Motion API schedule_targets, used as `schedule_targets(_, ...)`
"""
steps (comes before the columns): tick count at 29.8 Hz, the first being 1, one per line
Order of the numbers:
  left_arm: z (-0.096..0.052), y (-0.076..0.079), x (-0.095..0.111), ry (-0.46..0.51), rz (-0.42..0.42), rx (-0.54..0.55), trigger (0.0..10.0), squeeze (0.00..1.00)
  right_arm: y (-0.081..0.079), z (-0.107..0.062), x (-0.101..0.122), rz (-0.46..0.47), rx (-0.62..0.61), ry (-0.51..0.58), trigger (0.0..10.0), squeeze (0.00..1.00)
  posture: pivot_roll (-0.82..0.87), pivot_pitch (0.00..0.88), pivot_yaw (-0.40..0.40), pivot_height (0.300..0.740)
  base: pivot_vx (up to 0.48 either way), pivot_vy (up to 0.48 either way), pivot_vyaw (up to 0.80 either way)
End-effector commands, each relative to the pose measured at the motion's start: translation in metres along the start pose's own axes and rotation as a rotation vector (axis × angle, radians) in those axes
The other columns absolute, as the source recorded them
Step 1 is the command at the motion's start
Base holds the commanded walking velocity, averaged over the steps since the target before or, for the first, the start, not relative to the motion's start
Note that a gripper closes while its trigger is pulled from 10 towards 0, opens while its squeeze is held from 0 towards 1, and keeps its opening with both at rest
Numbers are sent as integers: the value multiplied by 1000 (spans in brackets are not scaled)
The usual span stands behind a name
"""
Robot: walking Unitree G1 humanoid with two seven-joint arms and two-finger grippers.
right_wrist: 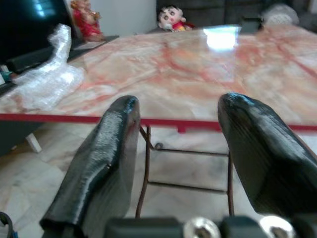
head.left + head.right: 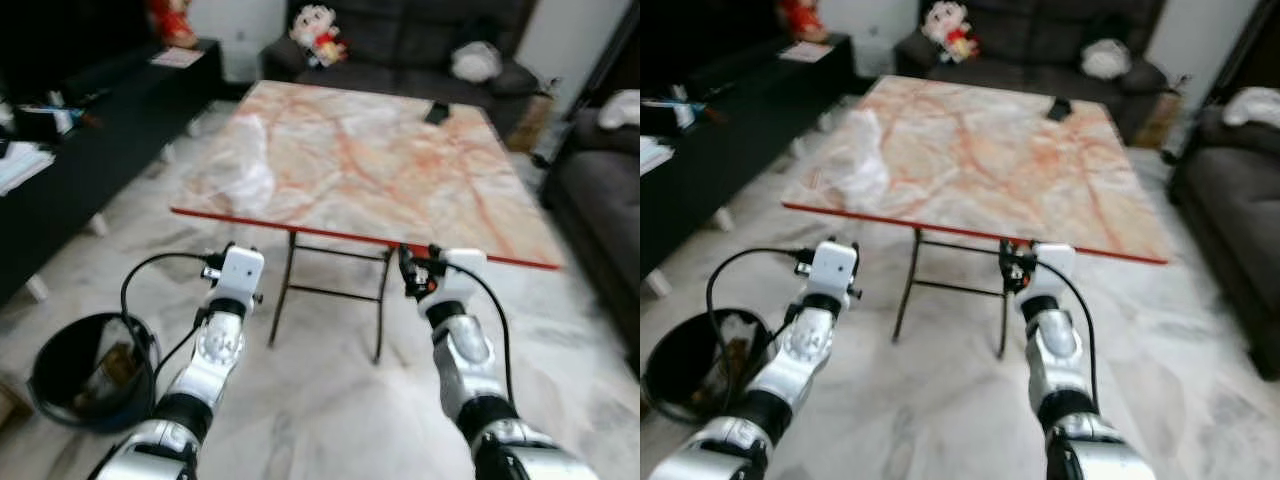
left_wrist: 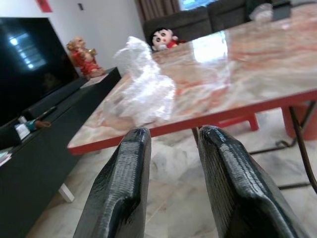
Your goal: Picking trash to rubbish bin
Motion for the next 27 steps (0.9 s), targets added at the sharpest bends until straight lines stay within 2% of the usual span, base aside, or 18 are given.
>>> schedule_targets(1, 1, 6, 1, -4, -13, -14, 10000, 0, 9, 2, 5, -10, -24, 12, 10000, 0, 222, 0, -72, 740, 0, 0, -800)
schedule_targets(8, 0, 8, 1, -3, -7, -24, 10000, 0, 10, 2, 6, -7, -25, 18, 10000, 0, 222, 0, -73, 740, 0, 0, 0)
schedule_targets(17, 1, -1, 4, 9, -23, 41, 10000, 0, 7, 3, 9, -35, -4, 34, 10000, 0, 221, 0, -77, 740, 0, 0, 56)
schedule_targets(21, 2, -3, 5, 17, -24, 51, 10000, 0, 4, 3, 10, -33, 5, 39, 10000, 0, 221, 0, -77, 740, 296, 0, 794)
schedule_targets(27, 2, -4, 5, 16, -22, 66, 10000, 0, 5, 4, 10, -22, 3, 34, 10000, 0, 222, 0, -82, 740, 387, 0, 0)
Point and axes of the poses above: a point about 5 cm out from each wrist's last joint towards the gripper, its own z axis pointing out of the wrist towards the gripper, its own x axis along the axis of the wrist's last joint, y = z × x, the point moved 2 cm from there along z, pointing out of the wrist towards the gripper, and after that the axes turned 11 degrees about -z, right-handed, at the moved point
